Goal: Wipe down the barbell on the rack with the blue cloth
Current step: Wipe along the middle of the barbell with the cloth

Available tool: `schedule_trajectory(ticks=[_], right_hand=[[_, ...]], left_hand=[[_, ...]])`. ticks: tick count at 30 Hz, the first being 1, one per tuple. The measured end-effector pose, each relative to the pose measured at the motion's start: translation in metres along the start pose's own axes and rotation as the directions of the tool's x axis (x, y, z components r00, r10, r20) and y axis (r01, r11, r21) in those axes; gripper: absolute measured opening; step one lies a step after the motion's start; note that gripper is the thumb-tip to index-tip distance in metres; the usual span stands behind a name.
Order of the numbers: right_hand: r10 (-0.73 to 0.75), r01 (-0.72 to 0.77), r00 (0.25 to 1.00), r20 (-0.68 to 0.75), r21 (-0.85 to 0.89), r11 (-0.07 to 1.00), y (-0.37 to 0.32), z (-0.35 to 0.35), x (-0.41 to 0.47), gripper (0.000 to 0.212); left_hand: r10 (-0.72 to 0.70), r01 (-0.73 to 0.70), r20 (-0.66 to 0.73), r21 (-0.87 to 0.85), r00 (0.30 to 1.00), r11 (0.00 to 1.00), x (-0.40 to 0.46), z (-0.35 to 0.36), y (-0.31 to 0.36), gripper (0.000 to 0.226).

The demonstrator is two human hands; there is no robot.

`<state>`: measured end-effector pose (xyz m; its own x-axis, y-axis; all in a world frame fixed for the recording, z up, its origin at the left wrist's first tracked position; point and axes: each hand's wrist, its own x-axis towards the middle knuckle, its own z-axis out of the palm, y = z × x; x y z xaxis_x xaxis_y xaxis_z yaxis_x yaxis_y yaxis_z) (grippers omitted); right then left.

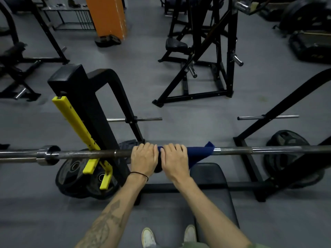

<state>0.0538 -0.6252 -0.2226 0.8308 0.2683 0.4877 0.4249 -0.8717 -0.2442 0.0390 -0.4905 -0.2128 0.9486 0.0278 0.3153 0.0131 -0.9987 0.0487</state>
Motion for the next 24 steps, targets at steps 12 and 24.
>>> schedule_trajectory(ticks=[12,24], right_hand=[[0.289,-0.29,0.953,-0.086,-0.005,0.957,0.042,-0.016,-0.007,0.035],[0.206,-0.214,0.973,-0.108,-0.072,0.974,0.136,-0.044,-0.02,0.039]], left_hand=[[-0.031,0.031,0.007,0.024,0.999,0.999,0.011,-0.003,0.015,0.045],[0.074,-0.075,-0.029,-0.03,0.997,0.997,0.01,0.001,0.01,0.041]])
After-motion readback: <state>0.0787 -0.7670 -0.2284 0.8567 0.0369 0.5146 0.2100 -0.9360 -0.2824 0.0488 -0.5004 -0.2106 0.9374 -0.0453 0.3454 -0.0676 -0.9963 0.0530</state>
